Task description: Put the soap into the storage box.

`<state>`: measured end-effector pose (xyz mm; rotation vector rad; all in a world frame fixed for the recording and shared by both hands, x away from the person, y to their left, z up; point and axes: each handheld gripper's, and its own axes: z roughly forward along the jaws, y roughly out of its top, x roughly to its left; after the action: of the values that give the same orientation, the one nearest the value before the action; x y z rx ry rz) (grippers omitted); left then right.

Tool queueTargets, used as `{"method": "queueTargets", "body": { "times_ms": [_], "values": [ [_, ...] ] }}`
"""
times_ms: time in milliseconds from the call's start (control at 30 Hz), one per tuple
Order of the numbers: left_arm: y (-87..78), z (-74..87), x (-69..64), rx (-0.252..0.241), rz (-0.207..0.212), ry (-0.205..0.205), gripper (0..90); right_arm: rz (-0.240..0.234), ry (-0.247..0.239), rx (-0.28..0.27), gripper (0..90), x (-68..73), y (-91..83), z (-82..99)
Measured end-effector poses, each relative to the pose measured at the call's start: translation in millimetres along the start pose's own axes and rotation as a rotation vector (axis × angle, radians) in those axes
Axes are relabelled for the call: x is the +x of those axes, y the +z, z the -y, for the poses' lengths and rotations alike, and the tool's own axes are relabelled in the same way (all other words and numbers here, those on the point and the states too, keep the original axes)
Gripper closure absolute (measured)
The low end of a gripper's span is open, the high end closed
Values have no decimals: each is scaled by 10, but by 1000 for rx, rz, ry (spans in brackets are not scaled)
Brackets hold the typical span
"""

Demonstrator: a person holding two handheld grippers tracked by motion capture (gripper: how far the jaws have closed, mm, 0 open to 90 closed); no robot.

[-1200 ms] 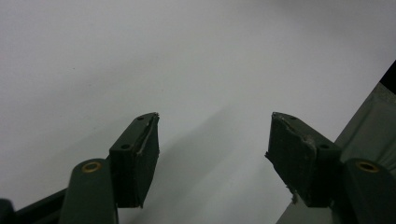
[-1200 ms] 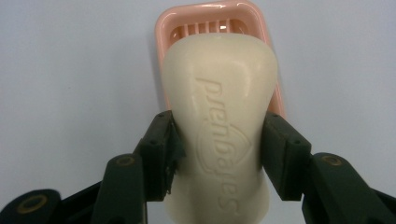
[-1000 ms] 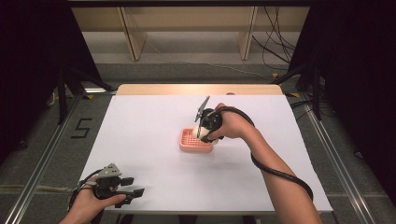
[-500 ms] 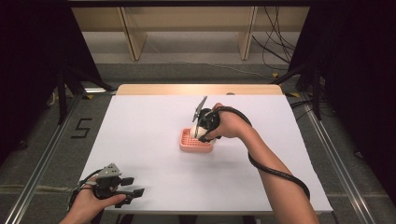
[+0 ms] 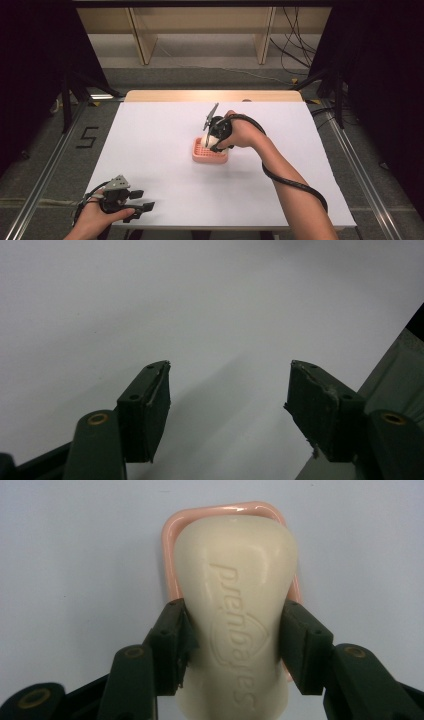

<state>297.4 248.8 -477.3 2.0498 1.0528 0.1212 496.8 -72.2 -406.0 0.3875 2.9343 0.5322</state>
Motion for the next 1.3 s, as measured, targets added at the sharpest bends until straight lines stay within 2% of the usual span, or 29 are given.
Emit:
{"method": "queueTargets", "body": {
  "times_ms": [33,67,100,133,233,267,433,567,633,667,733,767,800,933,967,1000,1133,1200,1267,1300],
  "values": [
    [0,0,0,0,0,0,334,0,36,10,504,20,2,0],
    [0,0,0,0,0,-1,334,1,22,11,504,6,0,-6],
    [1,0,0,0,0,0,333,4,36,14,505,13,1,-8],
    [1,0,0,1,1,1,333,-1,18,11,504,-1,13,-14],
    [1,-1,0,0,1,0,333,5,29,15,504,4,23,-22],
    [0,-1,0,0,0,0,333,-3,48,17,505,15,30,-26],
    [-1,-1,1,0,1,0,333,2,15,12,505,-11,67,-52],
    [-4,-1,1,-2,1,0,333,-8,37,22,505,-3,85,-72],
    [-4,-1,1,-4,2,-1,333,-12,9,13,505,-24,105,-79],
    [-4,-1,1,-4,2,-1,333,-5,37,16,504,-10,106,-76],
    [-4,-1,0,-5,2,-1,333,-4,25,8,505,-25,121,-77],
    [-4,-1,1,-4,2,0,333,0,39,12,504,-19,121,-75],
    [-3,-2,1,-3,3,1,333,-10,12,-6,505,-41,138,-74],
    [-3,-3,1,1,0,4,333,-6,44,6,505,-30,151,-71],
    [-2,-2,-1,-3,4,1,333,-7,41,6,504,-33,154,-70],
    [-3,-2,0,-2,3,1,333,-9,15,-10,504,-48,167,-72],
    [-3,-1,0,-2,4,1,334,-10,46,-3,504,-34,186,-71],
    [-3,-2,0,-2,4,2,333,-6,23,-10,504,-52,200,-73],
    [-3,-2,0,-3,4,0,333,-7,43,-3,505,-46,208,-71],
    [-3,-2,0,-3,4,0,334,-7,22,-14,505,-58,218,-71]
  ]
}}
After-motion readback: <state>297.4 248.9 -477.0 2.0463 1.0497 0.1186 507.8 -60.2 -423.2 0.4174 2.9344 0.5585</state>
